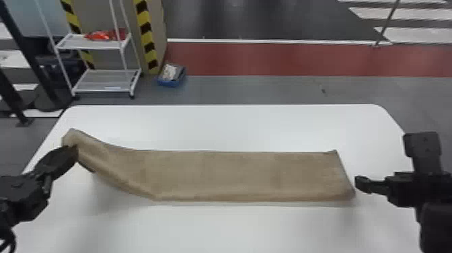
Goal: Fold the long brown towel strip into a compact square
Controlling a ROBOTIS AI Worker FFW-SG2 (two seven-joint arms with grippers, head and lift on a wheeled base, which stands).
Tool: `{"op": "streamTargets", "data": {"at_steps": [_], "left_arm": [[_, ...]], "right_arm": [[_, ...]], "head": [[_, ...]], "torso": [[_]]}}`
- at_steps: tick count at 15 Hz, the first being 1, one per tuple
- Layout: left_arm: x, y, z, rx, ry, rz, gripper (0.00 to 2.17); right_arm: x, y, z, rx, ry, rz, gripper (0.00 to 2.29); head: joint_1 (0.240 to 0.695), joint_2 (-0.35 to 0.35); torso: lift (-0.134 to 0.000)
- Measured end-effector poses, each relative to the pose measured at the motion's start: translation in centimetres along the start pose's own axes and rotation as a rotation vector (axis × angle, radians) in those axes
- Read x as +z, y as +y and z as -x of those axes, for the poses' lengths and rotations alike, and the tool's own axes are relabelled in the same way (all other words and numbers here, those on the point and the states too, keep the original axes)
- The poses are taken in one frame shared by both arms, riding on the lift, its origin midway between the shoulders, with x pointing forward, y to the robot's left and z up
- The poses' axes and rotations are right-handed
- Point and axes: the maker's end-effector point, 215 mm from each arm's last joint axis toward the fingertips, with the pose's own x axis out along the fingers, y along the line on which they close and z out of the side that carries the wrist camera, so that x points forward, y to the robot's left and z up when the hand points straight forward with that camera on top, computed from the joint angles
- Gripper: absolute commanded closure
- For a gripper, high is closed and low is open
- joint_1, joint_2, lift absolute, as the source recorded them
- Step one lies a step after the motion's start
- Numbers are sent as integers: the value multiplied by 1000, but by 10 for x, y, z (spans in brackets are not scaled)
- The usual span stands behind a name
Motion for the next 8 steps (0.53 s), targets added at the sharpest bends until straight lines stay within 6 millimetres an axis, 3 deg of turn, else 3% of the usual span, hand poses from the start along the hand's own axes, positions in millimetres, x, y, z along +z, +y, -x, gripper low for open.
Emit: {"op": "streamTargets", "data": {"at_steps": [3,4,5,6,7,8], "left_arm": [[-37,-11,11,-25,71,-62,2145],[-53,-10,14,-17,114,-73,2040],[-66,-4,16,3,148,-81,1629],[-73,5,17,28,167,-88,1028],[-77,19,18,65,178,-95,201],[-77,32,18,97,178,-98,9]], "right_arm": [[1,3,0,2,-2,2,87],[2,3,-1,2,-3,1,87],[2,4,-1,2,-3,1,87],[2,4,-1,1,-3,1,87],[3,4,-1,1,-4,1,87],[4,5,-1,1,-7,2,87]], "head": [[695,-27],[695,-24],[695,-17],[695,-9],[695,4],[695,17]], "torso": [[-128],[-128],[-128],[-128],[-128],[-128]]}}
